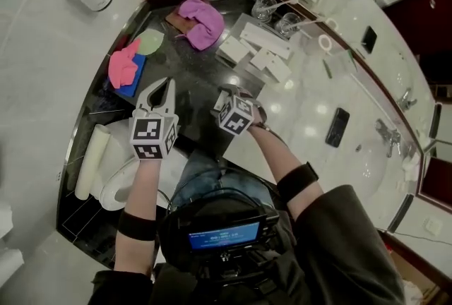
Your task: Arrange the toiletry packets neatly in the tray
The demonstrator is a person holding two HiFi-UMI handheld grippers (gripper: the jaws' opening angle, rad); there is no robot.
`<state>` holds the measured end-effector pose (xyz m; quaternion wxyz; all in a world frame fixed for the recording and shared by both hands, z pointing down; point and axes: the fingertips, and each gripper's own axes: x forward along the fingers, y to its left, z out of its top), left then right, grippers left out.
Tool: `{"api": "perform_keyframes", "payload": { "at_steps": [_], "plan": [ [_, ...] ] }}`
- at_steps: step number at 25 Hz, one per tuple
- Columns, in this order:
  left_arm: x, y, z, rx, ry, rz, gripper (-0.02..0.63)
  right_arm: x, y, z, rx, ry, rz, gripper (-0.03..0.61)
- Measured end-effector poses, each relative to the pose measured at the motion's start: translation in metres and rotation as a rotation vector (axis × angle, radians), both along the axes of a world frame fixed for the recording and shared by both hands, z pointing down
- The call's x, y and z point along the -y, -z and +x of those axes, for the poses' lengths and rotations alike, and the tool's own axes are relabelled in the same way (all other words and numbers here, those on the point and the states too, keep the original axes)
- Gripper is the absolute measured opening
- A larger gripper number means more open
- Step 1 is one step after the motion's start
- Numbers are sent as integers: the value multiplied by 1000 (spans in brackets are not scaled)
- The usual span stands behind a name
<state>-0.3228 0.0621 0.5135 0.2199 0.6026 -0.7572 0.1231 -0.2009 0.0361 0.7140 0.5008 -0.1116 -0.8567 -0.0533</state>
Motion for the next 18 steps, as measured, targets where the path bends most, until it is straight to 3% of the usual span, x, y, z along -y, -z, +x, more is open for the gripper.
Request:
{"api": "perform_keyframes", "payload": {
  "at_steps": [10,15,18],
  "plan": [
    [-7,-2,3,-5,0,-1,0,3,19,6,47,-29,-27,370],
    [-1,6,12,-13,-14,8,0,7,62,15,128,-58,-41,323],
    [5,12,18,-17,-27,14,0,18,93,24,197,-120,-49,257]
  ]
}}
